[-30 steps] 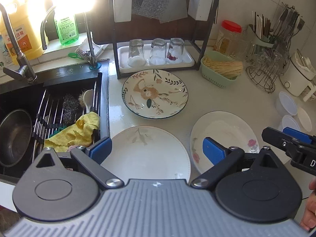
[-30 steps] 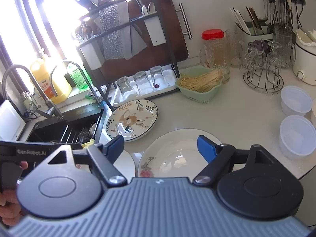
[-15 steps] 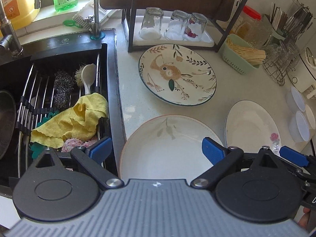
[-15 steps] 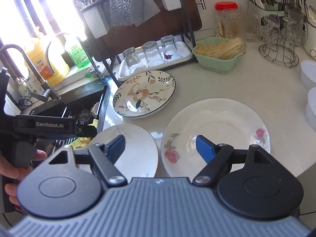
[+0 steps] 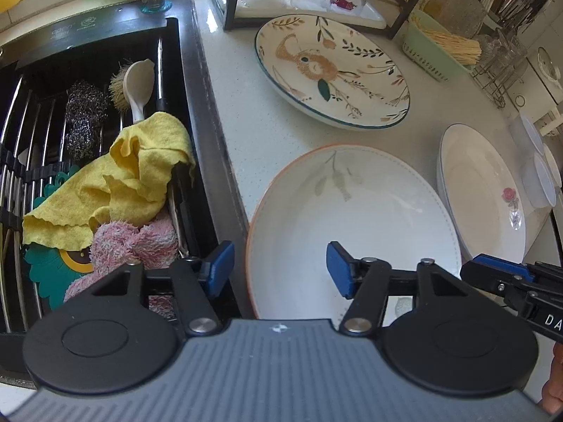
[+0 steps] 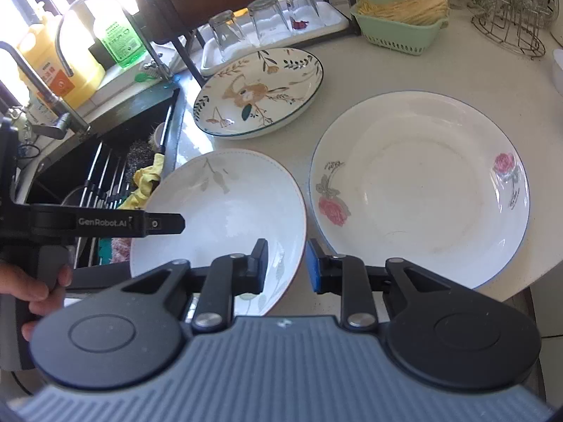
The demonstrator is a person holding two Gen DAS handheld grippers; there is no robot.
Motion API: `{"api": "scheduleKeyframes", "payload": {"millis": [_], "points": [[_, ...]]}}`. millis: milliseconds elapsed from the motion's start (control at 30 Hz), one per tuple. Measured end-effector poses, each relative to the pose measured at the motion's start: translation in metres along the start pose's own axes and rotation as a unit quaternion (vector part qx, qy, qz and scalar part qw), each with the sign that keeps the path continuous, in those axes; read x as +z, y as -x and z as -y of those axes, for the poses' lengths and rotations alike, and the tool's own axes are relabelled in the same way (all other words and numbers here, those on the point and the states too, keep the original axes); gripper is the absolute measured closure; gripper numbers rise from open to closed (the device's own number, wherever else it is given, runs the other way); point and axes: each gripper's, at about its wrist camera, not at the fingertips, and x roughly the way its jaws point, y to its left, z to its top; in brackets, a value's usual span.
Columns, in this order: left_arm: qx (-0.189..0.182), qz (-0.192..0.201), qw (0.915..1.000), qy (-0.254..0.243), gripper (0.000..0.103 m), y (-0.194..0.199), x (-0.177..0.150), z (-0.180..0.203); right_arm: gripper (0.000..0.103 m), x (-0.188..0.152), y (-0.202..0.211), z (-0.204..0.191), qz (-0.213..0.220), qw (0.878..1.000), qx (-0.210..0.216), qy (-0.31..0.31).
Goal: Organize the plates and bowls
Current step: 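Close both grippers on the rim of the orange-rimmed plate, then lift the orange-rimmed plate and carry it over the pink-rose plate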
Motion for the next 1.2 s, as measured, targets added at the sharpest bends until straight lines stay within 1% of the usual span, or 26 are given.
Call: {"api": "scheduleKeyframes", "payload": {"millis": [67, 100, 167, 233, 267, 333, 367, 467, 567, 667, 733, 833, 933, 1100, 1200], "points": [[0.015, 0.003, 0.9999, -0.004, 0.043, -0.001, 0.0, -0.005, 0.076, 0.0, -0.006, 0.001, -0.003, 1.0, -0.007, -0.006], [0.014, 0.004, 0.9999, -0.002, 0.047, -0.002, 0.0, -0.008, 0.076, 0.001, -0.011, 0.002, -0.006, 1.0, -0.005, -0.006], [-0.002, 0.006, 1.0, 0.007, 0.052, -0.002, 0.001, -0.013, 0.076, 0.001, -0.02, 0.001, -0.011, 1.0, -0.006, -0.007], [-0.006, 0.007, 0.9999, 0.003, 0.062, -0.005, 0.003, -0.014, 0.076, 0.002, -0.026, 0.001, -0.011, 1.0, -0.007, -0.006], [-0.01, 0.007, 0.9999, 0.001, 0.064, -0.007, 0.004, -0.013, 0.076, 0.003, -0.03, 0.001, -0.012, 1.0, -0.006, -0.007], [-0.02, 0.002, 0.9998, -0.002, 0.072, -0.01, 0.006, -0.011, 0.082, 0.004, -0.037, 0.004, -0.018, 1.0, -0.001, -0.016], [-0.024, -0.001, 0.9997, -0.005, 0.072, -0.011, 0.008, -0.009, 0.083, 0.004, -0.039, 0.005, -0.019, 1.0, 0.001, -0.021], [-0.015, -0.009, 0.9997, -0.017, 0.072, -0.013, 0.012, -0.003, 0.083, 0.006, -0.045, 0.011, -0.022, 0.999, 0.018, -0.04], [-0.025, -0.021, 0.9995, 0.004, 0.072, -0.015, 0.019, -0.009, 0.084, 0.008, -0.045, 0.017, -0.022, 0.997, 0.036, -0.058], [-0.03, -0.025, 0.9992, 0.007, 0.072, -0.013, 0.025, -0.009, 0.084, 0.008, -0.046, 0.02, -0.026, 0.996, 0.046, -0.066], [-0.03, -0.027, 0.9992, 0.003, 0.072, -0.01, 0.027, -0.007, 0.084, 0.009, -0.043, 0.021, -0.022, 0.996, 0.055, -0.069], [-0.046, -0.033, 0.9981, 0.025, 0.072, -0.006, 0.029, -0.013, 0.084, 0.012, -0.038, 0.023, -0.012, 0.995, 0.064, -0.07], [-0.047, -0.035, 0.9979, 0.028, 0.072, -0.003, 0.029, -0.013, 0.084, 0.017, -0.034, 0.025, -0.007, 0.994, 0.077, -0.076], [-0.067, -0.038, 0.996, 0.045, 0.072, 0.006, 0.031, -0.013, 0.084, 0.025, -0.022, 0.027, 0.008, 0.994, 0.08, -0.076], [-0.067, -0.033, 0.9965, 0.037, 0.072, 0.015, 0.036, -0.005, 0.084, 0.03, -0.014, 0.028, 0.02, 0.993, 0.082, -0.078]]}}
